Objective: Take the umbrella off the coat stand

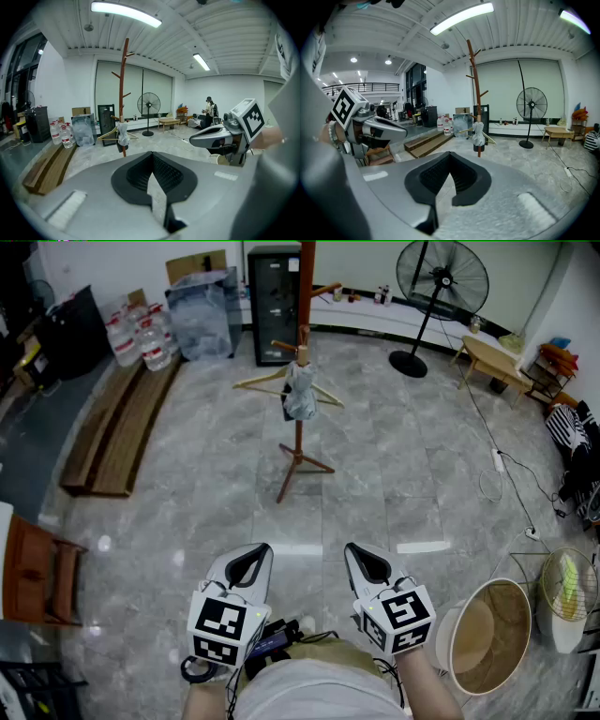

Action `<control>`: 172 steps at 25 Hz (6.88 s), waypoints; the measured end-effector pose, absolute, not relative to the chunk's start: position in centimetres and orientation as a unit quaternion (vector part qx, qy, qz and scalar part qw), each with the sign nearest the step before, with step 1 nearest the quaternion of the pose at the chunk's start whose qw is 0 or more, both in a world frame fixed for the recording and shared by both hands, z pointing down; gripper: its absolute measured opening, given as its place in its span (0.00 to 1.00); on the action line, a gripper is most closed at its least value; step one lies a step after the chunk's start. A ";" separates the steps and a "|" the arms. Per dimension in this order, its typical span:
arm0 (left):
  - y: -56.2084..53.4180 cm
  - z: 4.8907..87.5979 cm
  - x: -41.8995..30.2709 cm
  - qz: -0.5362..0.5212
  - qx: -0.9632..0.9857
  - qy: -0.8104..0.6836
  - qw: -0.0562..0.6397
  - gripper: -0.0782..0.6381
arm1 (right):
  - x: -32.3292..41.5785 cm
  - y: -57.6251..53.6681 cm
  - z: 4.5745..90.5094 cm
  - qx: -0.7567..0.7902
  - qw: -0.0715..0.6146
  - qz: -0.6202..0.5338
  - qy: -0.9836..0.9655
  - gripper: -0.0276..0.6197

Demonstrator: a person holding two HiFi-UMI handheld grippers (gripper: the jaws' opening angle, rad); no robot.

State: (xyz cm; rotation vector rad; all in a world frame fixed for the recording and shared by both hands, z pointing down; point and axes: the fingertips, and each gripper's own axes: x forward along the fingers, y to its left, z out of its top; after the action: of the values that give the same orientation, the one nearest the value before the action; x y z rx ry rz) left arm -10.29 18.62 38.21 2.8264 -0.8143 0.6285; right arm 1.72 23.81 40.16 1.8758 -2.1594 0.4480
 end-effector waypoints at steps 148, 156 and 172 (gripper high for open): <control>-20.8 36.1 5.3 0.173 0.924 -0.330 0.080 0.26 | 17.8 -20.2 39.0 0.590 0.124 0.157 -0.782 0.31; -22.1 36.2 5.5 0.170 0.912 -0.363 0.089 0.26 | 18.6 -23.8 40.4 0.570 0.147 0.154 -0.793 0.31; -23.9 36.6 5.1 0.161 0.889 -0.415 0.106 0.26 | 18.5 -29.0 43.4 0.540 0.186 0.160 -0.805 0.32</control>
State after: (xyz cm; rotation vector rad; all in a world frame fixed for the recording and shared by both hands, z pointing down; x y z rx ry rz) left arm 5.11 -23.89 36.60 2.6186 -1.2219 0.4743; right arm 18.49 -28.95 43.38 1.5223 -2.2664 0.4517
